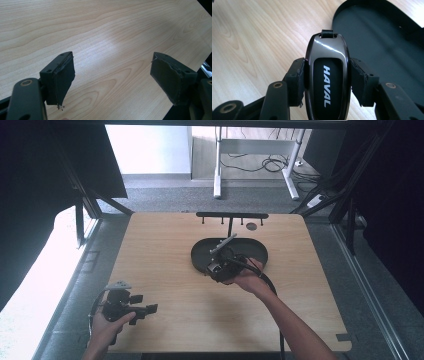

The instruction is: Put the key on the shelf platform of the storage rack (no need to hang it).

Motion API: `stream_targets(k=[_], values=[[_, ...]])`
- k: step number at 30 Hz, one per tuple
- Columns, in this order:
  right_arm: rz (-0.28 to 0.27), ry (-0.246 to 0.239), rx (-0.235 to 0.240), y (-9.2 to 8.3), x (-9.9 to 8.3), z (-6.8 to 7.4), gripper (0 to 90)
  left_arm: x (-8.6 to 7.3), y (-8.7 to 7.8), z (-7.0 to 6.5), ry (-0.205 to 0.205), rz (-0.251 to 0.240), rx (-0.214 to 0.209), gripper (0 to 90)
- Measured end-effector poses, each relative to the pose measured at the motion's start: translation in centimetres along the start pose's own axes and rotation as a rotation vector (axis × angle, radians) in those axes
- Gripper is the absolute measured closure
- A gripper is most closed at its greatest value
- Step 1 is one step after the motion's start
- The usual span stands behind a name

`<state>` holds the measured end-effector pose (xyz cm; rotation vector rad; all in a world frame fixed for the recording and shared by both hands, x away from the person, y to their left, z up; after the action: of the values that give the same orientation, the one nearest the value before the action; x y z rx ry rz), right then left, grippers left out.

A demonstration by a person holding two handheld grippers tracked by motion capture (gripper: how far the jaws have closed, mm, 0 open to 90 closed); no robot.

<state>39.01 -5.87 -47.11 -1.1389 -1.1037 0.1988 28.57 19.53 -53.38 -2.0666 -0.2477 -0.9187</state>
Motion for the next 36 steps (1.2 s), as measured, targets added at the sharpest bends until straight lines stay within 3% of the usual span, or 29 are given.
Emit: stream_targets(k=[21,36], values=[[-0.003,0.062,-0.075,-0.1,1.0,-4.5,49.4,0.0,-0.1,0.1,-0.001,-0.001,0.000,19.9],[0.009,0.091,-0.120,0.8,1.3,-7.0,49.4,0.0,-0.1,0.2,-0.003,-0.002,0.002,19.9]])
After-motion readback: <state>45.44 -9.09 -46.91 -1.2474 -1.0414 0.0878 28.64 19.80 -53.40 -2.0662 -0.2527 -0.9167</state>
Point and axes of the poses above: each handheld gripper's, and its own axes: y roughly forward along the jaws, x roughly out of its top, z roughly to its left, the point moved 8 cm from there along y, roughly forward along the jaws, and after that the axes turned 5 degrees about -z, right-handed, at the moved point
